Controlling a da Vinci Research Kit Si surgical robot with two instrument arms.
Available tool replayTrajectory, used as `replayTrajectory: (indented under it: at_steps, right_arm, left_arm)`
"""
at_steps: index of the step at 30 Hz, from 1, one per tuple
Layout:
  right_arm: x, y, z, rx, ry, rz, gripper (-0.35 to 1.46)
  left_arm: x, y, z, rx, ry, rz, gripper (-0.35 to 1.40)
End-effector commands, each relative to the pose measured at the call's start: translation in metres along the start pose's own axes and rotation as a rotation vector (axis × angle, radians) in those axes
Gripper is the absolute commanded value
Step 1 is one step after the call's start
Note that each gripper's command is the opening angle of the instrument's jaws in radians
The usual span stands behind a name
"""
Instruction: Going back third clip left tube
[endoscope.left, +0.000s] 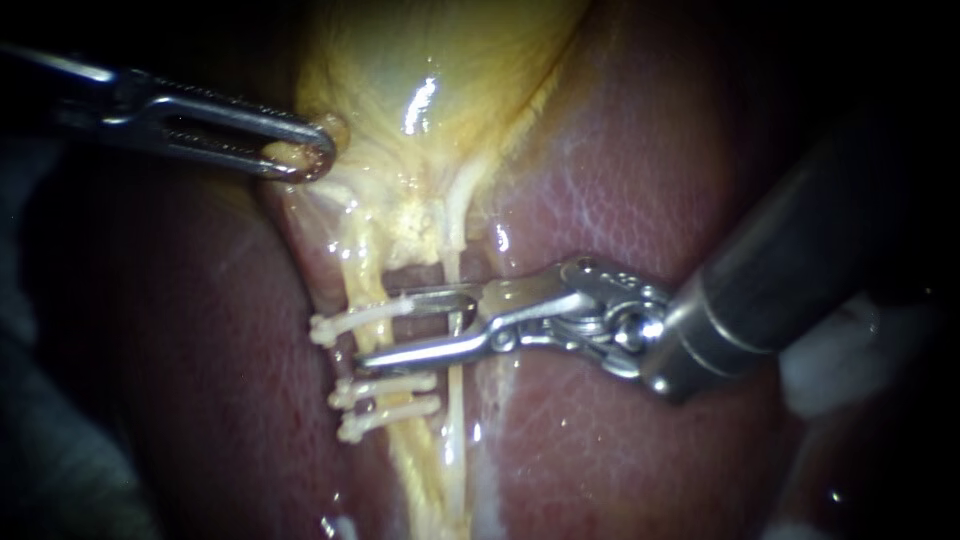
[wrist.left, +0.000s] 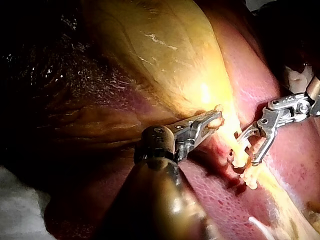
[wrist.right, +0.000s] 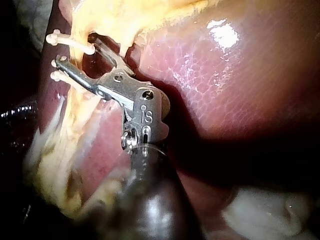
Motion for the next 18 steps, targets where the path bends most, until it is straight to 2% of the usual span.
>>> replayTrajectory:
  at_steps: [1, 6, 11, 18]
  right_arm:
    - [0.0005, -0.0007, -0.0007, -0.014, -0.025, -0.051, 0.49]
    - [0.0020, -0.0038, -0.0044, -0.072, -0.109, -0.236, 0.49]
    - [0.0026, -0.0061, -0.0079, -0.128, -0.207, -0.341, 0.50]
    - [0.0038, -0.0068, -0.0119, -0.166, -0.226, -0.399, 0.50]
  left_arm:
    - [0.0000, 0.0000, 0.0000, 0.000, 0.000, 0.000, -0.35]
    - [0.0001, -0.0002, 0.0000, -0.001, 0.000, 0.001, -0.35]
    - [0.0001, -0.0005, -0.0001, -0.002, -0.001, 0.001, -0.35]
    - [0.0000, -0.0006, -0.0001, -0.002, -0.001, 0.002, -0.35]
